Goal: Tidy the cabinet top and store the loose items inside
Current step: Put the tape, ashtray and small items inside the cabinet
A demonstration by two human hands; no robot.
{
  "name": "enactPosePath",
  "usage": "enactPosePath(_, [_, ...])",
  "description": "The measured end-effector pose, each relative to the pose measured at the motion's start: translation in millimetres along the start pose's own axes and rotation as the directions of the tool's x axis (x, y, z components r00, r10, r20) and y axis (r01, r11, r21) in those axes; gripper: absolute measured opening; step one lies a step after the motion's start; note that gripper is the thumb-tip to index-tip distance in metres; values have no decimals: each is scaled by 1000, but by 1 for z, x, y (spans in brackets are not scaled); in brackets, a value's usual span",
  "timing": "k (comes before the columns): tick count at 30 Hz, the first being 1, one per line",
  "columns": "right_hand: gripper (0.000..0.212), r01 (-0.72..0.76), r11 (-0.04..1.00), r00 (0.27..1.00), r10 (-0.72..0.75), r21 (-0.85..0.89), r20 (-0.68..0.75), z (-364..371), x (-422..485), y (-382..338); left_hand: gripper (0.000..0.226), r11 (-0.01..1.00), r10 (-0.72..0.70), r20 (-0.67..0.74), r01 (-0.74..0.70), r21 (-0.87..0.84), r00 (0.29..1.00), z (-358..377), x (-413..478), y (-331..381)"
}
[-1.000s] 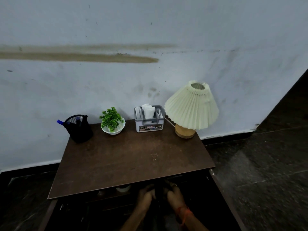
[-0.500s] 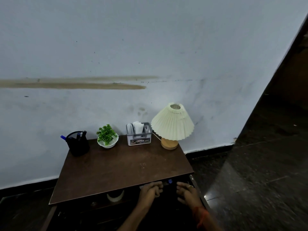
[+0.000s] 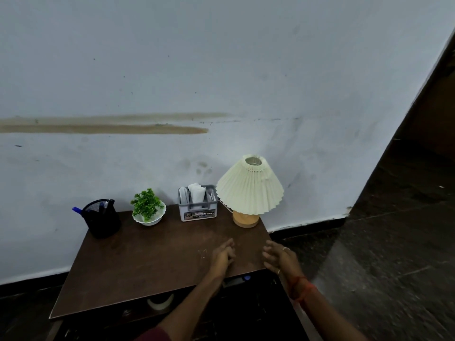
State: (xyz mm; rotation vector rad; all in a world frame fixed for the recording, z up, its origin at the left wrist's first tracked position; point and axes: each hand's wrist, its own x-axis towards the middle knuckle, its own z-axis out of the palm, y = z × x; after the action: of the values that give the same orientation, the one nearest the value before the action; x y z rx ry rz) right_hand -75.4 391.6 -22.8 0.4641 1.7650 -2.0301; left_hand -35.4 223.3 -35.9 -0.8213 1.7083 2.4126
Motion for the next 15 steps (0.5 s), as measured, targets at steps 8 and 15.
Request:
enactPosePath(8, [41,-48,975,999,47,219,9,22,48,-27,57,989,-12,7,13,-146,1000,9,44,16])
enactPosePath(15, [45,-27,976,999,22,215,28,43,73,-36,47,961,-24,-7,21,-275,1000,11,68,17])
